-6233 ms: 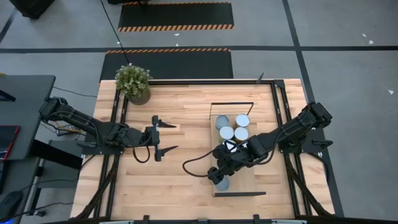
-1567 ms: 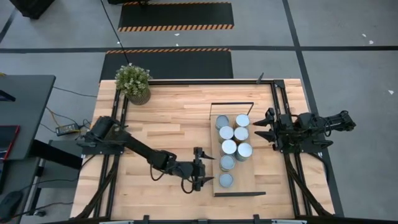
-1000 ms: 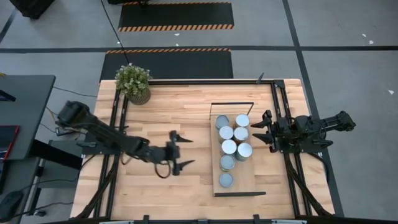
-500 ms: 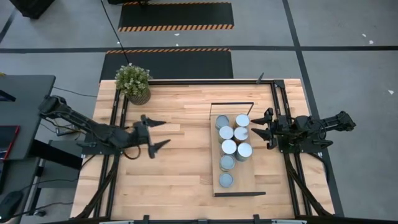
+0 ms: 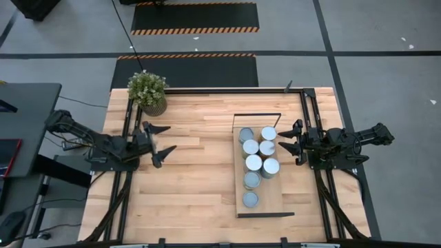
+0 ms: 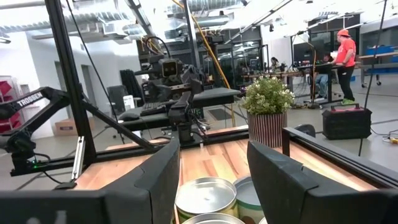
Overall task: Pick and place cans onto a shelf
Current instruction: Return to Home Position
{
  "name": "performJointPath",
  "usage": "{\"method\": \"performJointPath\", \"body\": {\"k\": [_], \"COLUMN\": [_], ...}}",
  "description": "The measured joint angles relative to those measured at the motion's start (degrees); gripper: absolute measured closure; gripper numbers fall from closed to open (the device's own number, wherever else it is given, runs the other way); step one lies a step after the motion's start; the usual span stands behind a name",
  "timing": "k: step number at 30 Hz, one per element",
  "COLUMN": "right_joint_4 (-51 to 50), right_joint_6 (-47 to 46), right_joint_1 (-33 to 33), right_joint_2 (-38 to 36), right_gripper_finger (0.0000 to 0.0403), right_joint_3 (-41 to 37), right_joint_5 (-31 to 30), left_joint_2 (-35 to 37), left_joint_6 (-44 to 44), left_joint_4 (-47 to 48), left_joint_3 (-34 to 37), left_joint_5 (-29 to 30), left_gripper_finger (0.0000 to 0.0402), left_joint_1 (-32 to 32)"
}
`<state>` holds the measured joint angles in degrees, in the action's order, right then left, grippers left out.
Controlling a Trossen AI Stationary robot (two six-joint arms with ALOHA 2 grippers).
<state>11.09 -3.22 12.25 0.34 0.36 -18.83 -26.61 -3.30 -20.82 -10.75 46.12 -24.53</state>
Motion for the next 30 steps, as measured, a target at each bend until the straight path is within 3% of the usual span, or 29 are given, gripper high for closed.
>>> {"method": "performJointPath", "body": {"k": [10, 24, 30], "right_joint_4": [-0.02, -0.02, -0.17], "right_joint_6": [-0.02, -0.03, -0.04], "right_joint_1": [0.00, 0.00, 0.00], "right_joint_2": [0.01, 0.02, 0.02], "right_gripper_finger": [0.0208, 0.0208, 0.0208], "right_joint_3": [0.00, 0.00, 0.00], "right_joint_5": [0.00, 0.02, 0.00], "left_joint_2": [8.27, 25.92, 25.07], "left_joint_6": [-0.73, 0.20, 1.29], "left_joint_4": [-1.42, 15.31, 16.18], "left_joint_3": [10.16, 10.26, 10.24], "left_joint_5": [-0.49, -10.46, -13.75], "left_gripper_finger": [0.0008, 0.0008, 0.0008], "left_joint_1": [0.00, 0.00, -0.49]}}
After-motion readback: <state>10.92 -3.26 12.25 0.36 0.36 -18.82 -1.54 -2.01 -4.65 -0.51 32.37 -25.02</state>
